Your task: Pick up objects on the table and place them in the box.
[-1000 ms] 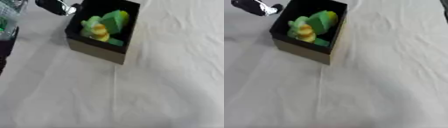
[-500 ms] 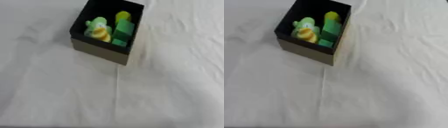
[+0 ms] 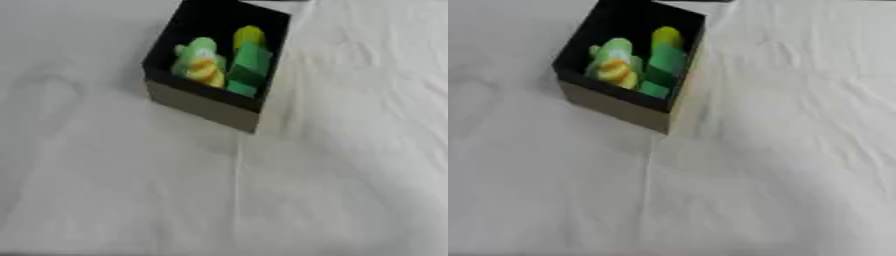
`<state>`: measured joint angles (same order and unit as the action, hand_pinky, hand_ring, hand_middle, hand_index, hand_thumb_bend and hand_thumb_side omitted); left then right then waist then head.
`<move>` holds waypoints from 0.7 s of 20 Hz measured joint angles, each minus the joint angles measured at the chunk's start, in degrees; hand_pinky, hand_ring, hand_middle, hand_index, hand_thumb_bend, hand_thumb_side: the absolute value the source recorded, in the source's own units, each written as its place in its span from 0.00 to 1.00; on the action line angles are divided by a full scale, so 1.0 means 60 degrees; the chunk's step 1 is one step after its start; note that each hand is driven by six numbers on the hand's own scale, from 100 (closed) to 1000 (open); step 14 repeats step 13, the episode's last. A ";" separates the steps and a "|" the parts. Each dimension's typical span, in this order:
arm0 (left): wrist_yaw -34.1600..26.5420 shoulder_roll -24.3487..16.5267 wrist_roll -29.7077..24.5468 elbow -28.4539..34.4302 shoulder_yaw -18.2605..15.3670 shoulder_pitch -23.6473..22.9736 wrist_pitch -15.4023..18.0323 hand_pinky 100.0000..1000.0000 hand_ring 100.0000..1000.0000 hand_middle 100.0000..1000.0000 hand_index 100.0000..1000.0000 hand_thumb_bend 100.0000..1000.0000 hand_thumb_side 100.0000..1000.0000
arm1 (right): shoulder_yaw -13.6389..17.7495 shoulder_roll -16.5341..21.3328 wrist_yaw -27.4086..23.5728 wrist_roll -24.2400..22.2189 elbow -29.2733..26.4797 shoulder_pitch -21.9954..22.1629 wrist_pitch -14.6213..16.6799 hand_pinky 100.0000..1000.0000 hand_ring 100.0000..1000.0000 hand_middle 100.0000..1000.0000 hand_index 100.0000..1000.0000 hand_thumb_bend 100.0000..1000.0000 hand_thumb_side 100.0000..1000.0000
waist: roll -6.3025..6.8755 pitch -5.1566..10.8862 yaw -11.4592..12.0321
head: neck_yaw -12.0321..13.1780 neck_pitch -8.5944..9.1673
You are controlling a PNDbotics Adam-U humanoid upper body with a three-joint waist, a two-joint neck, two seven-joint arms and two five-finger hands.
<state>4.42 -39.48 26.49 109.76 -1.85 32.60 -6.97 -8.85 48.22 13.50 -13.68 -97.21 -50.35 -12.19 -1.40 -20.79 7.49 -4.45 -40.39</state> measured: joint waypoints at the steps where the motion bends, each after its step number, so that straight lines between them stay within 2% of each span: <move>1: -0.0012 0.0052 0.0068 0.0077 -0.0033 -0.0088 0.0012 0.71 0.76 0.70 0.78 0.20 0.17 | 0.0000 0.0000 -0.0089 0.0056 -0.0001 0.0006 -0.0014 0.92 0.89 0.74 0.79 0.00 0.78 | 0.0000 0.0000 0.0000 | 0.0023 0.0025; 6: -0.0017 0.0329 0.0487 0.0505 -0.0217 -0.0429 0.0244 0.71 0.76 0.69 0.78 0.21 0.17 | 0.0089 -0.0001 -0.0633 0.0604 -0.0056 0.0079 -0.0084 0.91 0.87 0.70 0.76 0.00 0.73 | 0.0000 0.0000 0.0000 | 0.0134 0.0055; 13: -0.0275 0.0682 0.1099 0.0620 -0.0376 -0.0670 0.0676 0.71 0.75 0.68 0.78 0.21 0.19 | 0.0235 -0.0045 -0.1868 0.2088 -0.0061 0.0205 -0.0201 0.92 0.86 0.69 0.74 0.00 0.80 | 0.0000 0.0000 -0.0001 | 0.0206 0.0121; 14: -0.0275 0.0682 0.1099 0.0620 -0.0376 -0.0670 0.0676 0.71 0.75 0.68 0.78 0.21 0.19 | 0.0235 -0.0045 -0.1868 0.2088 -0.0061 0.0205 -0.0201 0.92 0.86 0.69 0.74 0.00 0.80 | 0.0000 0.0000 -0.0001 | 0.0206 0.0121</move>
